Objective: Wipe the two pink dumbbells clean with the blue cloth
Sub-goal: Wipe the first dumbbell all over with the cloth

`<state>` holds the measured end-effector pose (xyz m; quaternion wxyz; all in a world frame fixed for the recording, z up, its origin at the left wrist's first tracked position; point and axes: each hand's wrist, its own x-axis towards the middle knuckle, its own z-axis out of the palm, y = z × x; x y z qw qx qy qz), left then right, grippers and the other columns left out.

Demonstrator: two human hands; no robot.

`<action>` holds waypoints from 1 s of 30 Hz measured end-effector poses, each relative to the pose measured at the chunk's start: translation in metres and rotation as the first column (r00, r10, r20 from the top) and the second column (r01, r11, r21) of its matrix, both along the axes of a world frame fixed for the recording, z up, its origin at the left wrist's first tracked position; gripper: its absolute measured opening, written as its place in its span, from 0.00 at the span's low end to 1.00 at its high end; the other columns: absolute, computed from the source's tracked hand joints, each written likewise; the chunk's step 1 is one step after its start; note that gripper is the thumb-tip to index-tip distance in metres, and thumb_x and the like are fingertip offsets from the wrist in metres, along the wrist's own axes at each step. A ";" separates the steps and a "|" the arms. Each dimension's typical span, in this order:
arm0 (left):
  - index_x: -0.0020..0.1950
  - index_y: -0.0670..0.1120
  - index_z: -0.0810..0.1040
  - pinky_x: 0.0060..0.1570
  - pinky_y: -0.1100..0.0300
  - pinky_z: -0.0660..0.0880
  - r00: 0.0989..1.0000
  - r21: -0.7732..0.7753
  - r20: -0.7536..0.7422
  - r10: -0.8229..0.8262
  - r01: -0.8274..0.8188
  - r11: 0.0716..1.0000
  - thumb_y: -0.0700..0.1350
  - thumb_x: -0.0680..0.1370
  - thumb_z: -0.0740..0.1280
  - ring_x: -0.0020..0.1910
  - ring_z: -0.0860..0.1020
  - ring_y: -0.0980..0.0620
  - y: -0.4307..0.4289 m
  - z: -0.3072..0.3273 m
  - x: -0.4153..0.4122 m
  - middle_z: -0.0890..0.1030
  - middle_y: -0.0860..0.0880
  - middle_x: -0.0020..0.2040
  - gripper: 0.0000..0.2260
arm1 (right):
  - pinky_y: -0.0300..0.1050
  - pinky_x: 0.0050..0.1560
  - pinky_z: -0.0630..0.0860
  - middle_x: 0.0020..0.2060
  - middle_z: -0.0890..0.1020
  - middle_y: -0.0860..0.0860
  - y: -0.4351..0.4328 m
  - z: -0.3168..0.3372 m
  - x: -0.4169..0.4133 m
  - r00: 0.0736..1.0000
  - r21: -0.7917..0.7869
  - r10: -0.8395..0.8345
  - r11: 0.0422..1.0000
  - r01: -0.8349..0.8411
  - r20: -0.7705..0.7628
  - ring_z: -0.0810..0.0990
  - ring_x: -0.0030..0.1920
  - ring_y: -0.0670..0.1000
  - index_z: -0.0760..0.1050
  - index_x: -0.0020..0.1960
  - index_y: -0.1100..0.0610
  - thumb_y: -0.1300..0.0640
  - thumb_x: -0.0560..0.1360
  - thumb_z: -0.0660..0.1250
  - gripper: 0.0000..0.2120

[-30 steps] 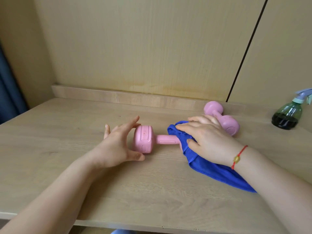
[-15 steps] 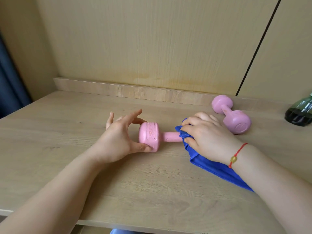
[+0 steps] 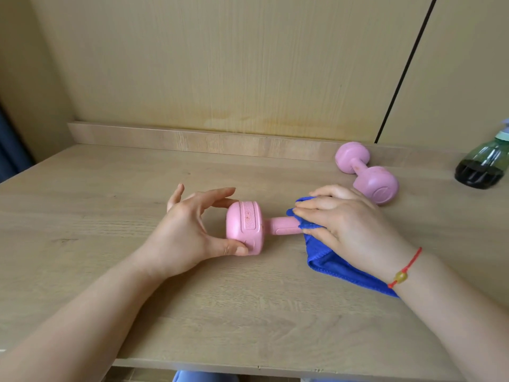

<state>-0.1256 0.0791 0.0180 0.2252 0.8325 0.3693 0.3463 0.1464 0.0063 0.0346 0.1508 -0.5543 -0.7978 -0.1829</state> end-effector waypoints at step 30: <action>0.65 0.57 0.76 0.78 0.51 0.41 0.999 -0.081 0.041 0.016 -0.013 0.997 0.68 0.56 0.74 0.63 0.72 0.70 0.003 -0.004 0.001 0.80 0.67 0.53 0.39 | 0.54 0.67 0.67 0.48 0.85 0.57 -0.010 -0.032 -0.027 0.994 0.390 -0.108 0.917 0.088 0.030 0.81 0.53 0.58 0.83 0.49 0.65 0.71 0.68 0.71 0.10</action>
